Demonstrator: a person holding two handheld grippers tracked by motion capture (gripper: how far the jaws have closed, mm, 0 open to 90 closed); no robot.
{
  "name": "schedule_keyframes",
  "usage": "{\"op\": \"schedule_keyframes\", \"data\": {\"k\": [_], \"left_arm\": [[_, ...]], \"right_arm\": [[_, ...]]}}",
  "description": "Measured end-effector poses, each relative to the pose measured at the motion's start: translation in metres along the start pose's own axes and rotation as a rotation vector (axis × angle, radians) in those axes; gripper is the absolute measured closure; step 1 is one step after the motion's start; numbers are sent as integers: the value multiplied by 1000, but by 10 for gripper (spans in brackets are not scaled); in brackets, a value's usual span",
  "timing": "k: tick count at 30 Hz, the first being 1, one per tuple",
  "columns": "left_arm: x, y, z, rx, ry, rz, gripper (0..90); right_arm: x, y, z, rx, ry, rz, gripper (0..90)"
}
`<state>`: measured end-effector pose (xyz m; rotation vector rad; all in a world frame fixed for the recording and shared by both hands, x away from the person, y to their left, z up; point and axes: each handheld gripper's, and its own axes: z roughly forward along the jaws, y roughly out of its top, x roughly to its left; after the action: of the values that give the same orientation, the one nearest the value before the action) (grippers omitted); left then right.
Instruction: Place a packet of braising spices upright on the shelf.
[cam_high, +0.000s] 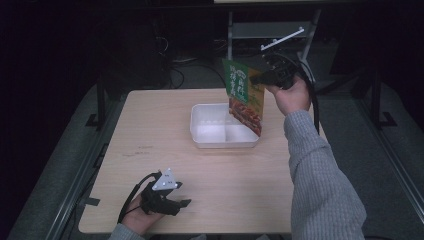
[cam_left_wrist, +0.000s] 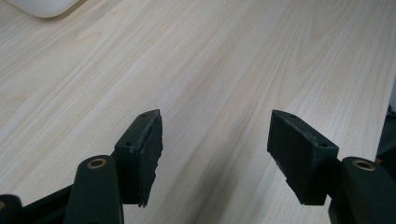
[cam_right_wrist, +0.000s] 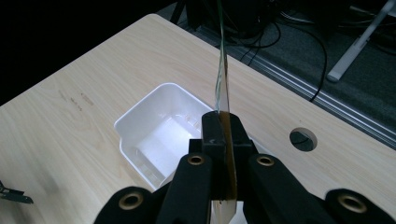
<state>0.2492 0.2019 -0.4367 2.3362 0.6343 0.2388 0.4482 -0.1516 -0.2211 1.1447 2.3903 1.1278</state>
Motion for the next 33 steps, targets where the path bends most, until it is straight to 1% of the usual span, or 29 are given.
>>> {"op": "schedule_keyframes", "data": {"k": [7,12,20,26,33], "left_arm": [[0,0,0,-1,0,1,351],[0,0,0,-4,1,0,351],[1,0,-1,-9,0,0,351],[0,0,-1,-8,-1,-1,350],[0,0,-1,-9,-2,-1,350]], "right_arm": [[-1,1,8,-2,-2,7,900],[0,1,13,-4,-6,3,900],[1,1,24,18,-34,-9,900],[1,0,28,12,-41,-8,900],[-2,-8,37,12,-41,-2,899]]}}
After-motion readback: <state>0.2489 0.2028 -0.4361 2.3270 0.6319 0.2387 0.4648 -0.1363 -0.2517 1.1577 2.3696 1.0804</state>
